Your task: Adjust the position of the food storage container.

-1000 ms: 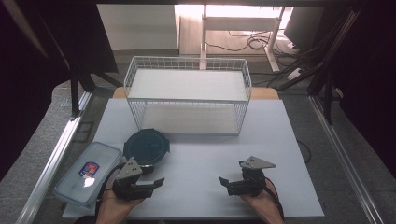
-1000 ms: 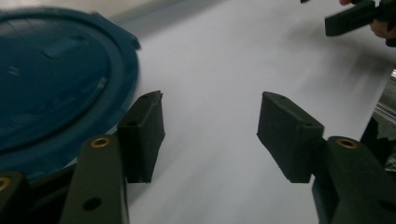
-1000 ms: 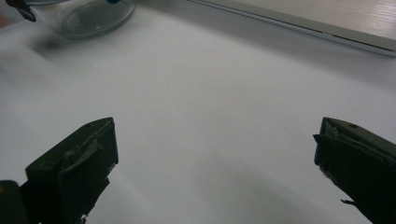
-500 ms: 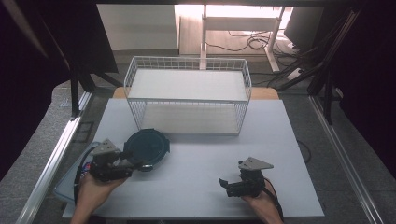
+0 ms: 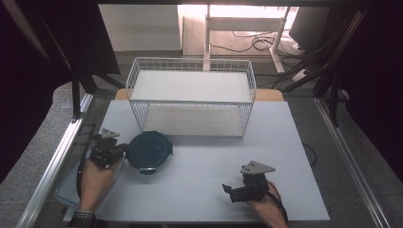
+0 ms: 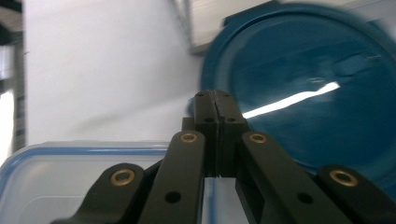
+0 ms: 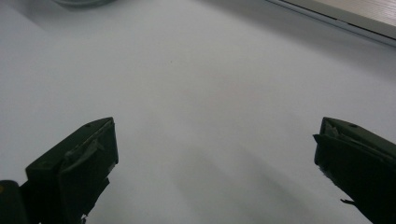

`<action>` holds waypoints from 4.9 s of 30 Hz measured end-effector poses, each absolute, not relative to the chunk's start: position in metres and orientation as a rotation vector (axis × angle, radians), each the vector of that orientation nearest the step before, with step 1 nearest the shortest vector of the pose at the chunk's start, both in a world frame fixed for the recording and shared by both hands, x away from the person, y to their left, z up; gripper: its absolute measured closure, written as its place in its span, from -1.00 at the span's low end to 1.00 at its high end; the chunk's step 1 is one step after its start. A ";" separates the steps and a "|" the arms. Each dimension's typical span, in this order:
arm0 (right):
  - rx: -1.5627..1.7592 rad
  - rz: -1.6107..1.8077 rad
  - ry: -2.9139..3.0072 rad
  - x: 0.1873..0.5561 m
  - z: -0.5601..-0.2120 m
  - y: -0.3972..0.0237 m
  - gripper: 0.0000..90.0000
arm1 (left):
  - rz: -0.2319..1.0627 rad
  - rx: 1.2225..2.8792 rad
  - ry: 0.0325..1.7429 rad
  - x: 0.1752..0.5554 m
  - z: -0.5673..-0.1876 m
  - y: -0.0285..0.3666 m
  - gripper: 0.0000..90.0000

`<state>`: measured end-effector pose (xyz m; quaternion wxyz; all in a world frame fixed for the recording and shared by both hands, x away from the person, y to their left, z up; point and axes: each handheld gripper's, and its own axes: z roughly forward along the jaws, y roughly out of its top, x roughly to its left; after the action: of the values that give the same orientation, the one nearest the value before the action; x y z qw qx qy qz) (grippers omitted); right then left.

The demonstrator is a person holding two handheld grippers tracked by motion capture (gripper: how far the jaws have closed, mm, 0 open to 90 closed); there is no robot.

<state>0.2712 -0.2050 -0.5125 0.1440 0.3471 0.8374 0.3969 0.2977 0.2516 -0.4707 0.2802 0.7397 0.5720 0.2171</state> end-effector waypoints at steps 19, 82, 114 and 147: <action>0.984 1.130 2.442 0.271 -0.515 -0.201 -1.00 | 0.591 2.052 1.586 0.309 -0.479 0.231 1.00; 1.004 1.198 2.411 0.272 -0.508 -0.207 -0.99 | 0.161 1.987 1.193 0.313 -0.500 0.157 1.00; 1.015 1.206 2.438 0.282 -0.461 -0.216 0.81 | 0.060 2.019 0.953 0.312 -0.503 0.048 1.00; 1.101 0.891 2.473 0.338 -0.470 -0.192 0.99 | 0.207 2.041 1.011 0.283 -0.503 0.135 0.40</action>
<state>0.3384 -0.1919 -0.4704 0.1453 0.3823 0.8585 0.3093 0.2833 0.1345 -0.5035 0.4146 0.8121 0.4022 0.0824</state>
